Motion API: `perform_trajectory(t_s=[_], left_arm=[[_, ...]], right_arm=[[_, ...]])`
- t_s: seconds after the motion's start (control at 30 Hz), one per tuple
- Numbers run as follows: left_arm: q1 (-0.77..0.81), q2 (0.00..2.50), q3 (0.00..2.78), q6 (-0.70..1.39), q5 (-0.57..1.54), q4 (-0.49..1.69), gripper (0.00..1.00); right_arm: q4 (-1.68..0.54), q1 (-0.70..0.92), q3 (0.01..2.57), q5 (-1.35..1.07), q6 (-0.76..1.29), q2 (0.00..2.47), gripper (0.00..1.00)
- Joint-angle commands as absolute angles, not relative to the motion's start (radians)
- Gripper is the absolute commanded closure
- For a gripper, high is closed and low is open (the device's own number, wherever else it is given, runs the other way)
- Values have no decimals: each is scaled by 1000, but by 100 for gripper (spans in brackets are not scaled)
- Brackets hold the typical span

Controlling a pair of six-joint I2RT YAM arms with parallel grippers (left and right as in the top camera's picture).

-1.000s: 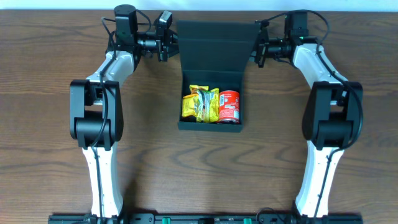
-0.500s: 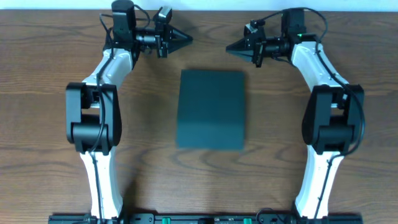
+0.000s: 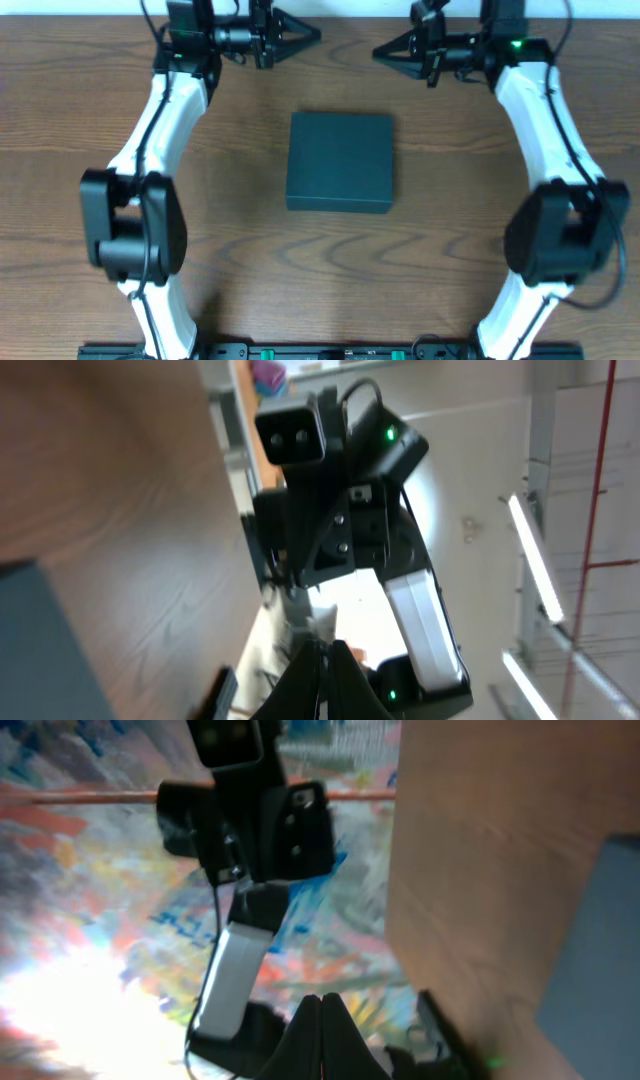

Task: Pack container

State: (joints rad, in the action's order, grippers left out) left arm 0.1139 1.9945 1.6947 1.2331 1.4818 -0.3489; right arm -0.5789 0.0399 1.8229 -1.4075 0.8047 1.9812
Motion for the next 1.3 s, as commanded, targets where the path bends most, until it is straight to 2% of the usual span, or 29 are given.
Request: perform_trajectory(t_s=[0.0,0.17,0.33,0.5,0.63,0.8,0.97,1.1,1.27], left_arm=[[110,1890,1705,1211,1433,-360,94],[110,1826,1705,1211,1368,-323,94],[110,1796,1705,1161,1171,-176,94],[116,1781,1705,923,930,169,94],[136,1776,1705,623,581,570,94],[193,1776,1705,342,187,879,94],[229,1776,1704,311,-156,1075,94],[227,1776,1665,296,-184,1129,94],[226,1776,1465,265,-137,1074,94]], right_arm=[[-614,47,1826,-1243,776,1850,98],[-910,47,1826,-900,633,1689,98],[-1160,52,1826,-542,563,1546,98],[-1261,87,1826,-287,481,1481,98],[-1312,140,1823,-79,356,1486,98],[-1352,171,1791,45,280,1519,98],[-1327,128,1642,48,315,1521,98],[-1277,96,1501,34,313,1522,98],[-1147,97,1337,-35,320,1522,98]])
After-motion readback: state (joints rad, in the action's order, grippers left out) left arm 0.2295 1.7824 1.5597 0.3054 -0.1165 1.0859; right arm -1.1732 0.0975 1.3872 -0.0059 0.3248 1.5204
